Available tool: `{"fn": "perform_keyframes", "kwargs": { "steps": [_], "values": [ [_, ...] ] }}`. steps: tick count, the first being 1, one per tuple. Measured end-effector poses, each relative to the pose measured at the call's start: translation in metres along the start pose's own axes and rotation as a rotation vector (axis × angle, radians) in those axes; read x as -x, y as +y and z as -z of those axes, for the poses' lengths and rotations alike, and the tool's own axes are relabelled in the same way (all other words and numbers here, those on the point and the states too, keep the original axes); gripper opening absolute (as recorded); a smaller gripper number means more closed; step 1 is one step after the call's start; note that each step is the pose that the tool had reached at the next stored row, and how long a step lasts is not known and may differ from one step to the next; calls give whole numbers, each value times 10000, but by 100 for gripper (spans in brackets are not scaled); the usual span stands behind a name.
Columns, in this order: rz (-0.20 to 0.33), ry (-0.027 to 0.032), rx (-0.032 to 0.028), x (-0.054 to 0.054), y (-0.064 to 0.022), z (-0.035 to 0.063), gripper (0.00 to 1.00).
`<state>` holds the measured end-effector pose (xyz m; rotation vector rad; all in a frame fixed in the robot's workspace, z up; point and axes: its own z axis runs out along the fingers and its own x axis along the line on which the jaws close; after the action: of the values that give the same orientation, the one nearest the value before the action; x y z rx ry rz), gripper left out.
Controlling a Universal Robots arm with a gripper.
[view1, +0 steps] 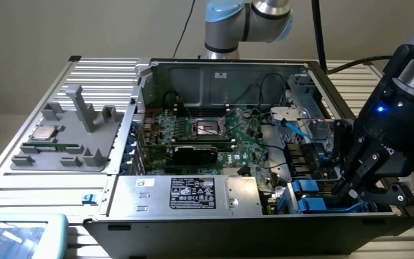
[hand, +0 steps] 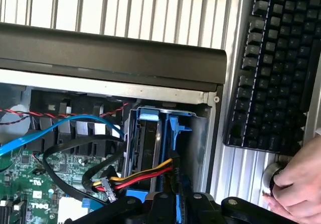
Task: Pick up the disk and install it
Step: 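Insert the first disk wire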
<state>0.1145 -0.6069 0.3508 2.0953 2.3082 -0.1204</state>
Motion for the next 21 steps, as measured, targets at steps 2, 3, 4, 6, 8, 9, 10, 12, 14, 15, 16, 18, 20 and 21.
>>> {"fn": "perform_keyframes", "kwargs": {
  "steps": [2, 3, 4, 6, 8, 9, 10, 12, 14, 15, 16, 18, 20, 21],
  "values": [
    [-75, 6, -25, -4, 1, 0, 16],
    [-116, 8, -50, -6, 1, 0, 16],
    [-159, 12, -83, -7, 1, 1, 16],
    [-244, 23, -160, -10, 1, 1, 16],
    [-330, 37, -268, -12, 1, 1, 16],
    [-369, 44, -332, -12, 1, 1, 16],
    [-406, 52, -405, -12, 1, 1, 16],
    [-470, 67, -571, -12, 1, 1, 16],
    [-504, 71, -647, -13, 6, 1, 16],
    [-505, 70, -647, -13, 5, 1, 16],
    [-506, 66, -648, -13, 5, 1, 16],
    [-519, -96, -675, -12, 9, 1, 16],
    [-544, -277, -706, -12, 9, 1, 16],
    [-552, -329, -721, -14, 10, 1, 16]
  ]
}}
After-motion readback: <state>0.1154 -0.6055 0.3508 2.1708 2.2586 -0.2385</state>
